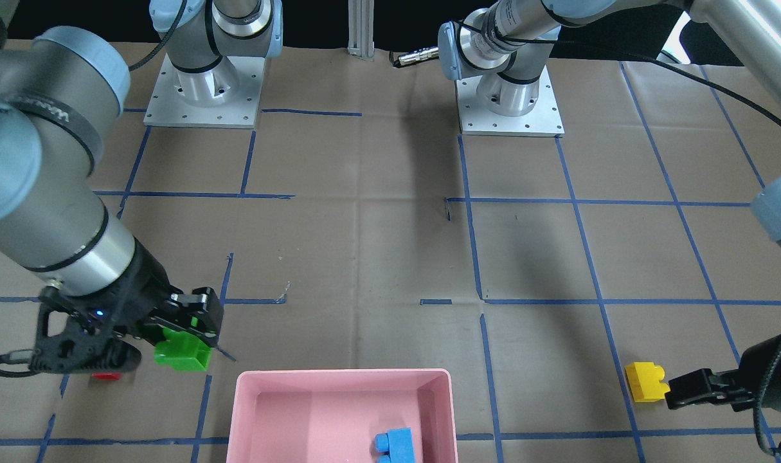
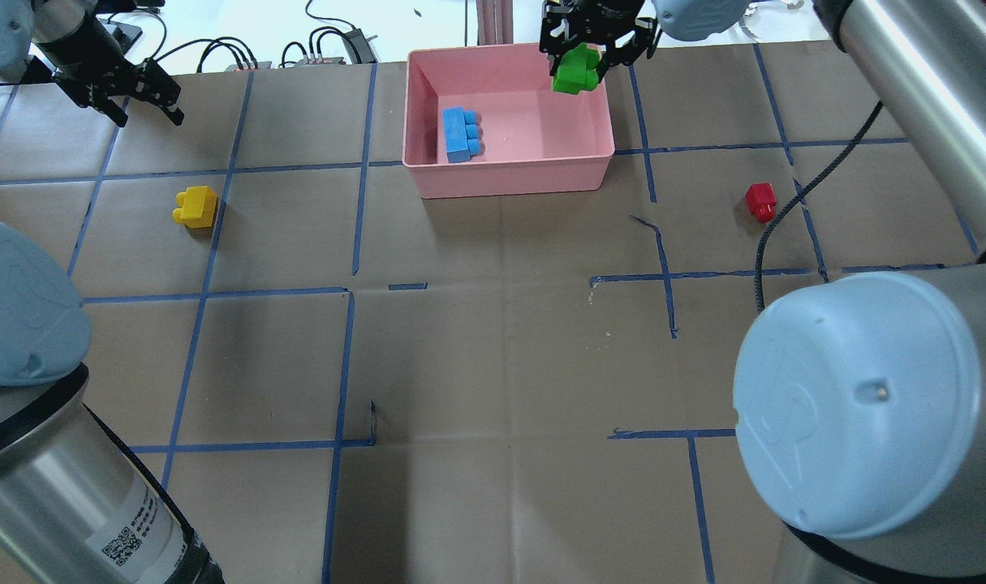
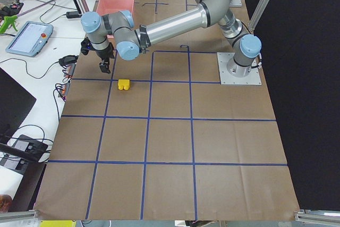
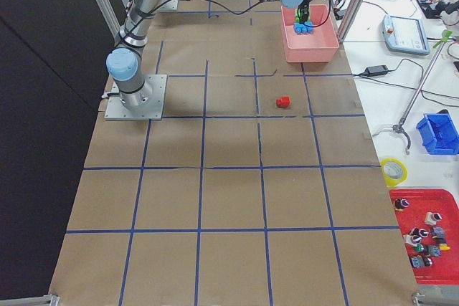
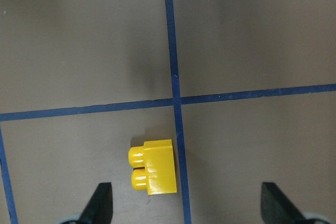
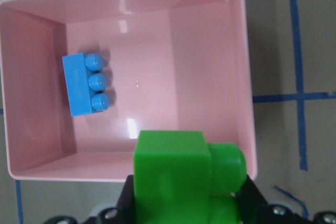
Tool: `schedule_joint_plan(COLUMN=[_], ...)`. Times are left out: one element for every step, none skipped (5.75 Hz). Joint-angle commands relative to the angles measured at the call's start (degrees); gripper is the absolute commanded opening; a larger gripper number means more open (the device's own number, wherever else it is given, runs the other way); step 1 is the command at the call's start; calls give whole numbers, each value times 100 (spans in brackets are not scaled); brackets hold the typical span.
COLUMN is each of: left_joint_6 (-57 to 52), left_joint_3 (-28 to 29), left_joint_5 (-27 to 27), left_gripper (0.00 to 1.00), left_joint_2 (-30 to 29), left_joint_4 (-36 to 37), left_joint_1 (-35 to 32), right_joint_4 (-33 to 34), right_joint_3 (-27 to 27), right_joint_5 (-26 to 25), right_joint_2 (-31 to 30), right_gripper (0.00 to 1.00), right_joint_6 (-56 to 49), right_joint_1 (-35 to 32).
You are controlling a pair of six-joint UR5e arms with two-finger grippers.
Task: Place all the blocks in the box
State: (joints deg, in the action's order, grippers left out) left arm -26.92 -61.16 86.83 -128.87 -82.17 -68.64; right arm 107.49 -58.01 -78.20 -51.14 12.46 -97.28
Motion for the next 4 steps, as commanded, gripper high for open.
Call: schedule_joint_plan(left_joint_6=[-32,-32,11,20], left_joint_3=[-587,-1043,-1491,-1826], left_joint_5=[71,88,254,264], left_gripper=[100,100,100,100], left_joint_2=[-50,-59,-24,-15], left_joint_4=[409,1108,1768,2192], left_joint_1=[9,9,9,26], right_joint_4=[254,264,351,343], right_joint_3=[543,554,545,545], right_joint_5=[16,-2,-89,-90], right_joint_2=[726,798,807,825], right_gripper=[8,41,88,100], right_joint_6=[344,501,442,398], right_joint_1=[-229,-299,-291,-291])
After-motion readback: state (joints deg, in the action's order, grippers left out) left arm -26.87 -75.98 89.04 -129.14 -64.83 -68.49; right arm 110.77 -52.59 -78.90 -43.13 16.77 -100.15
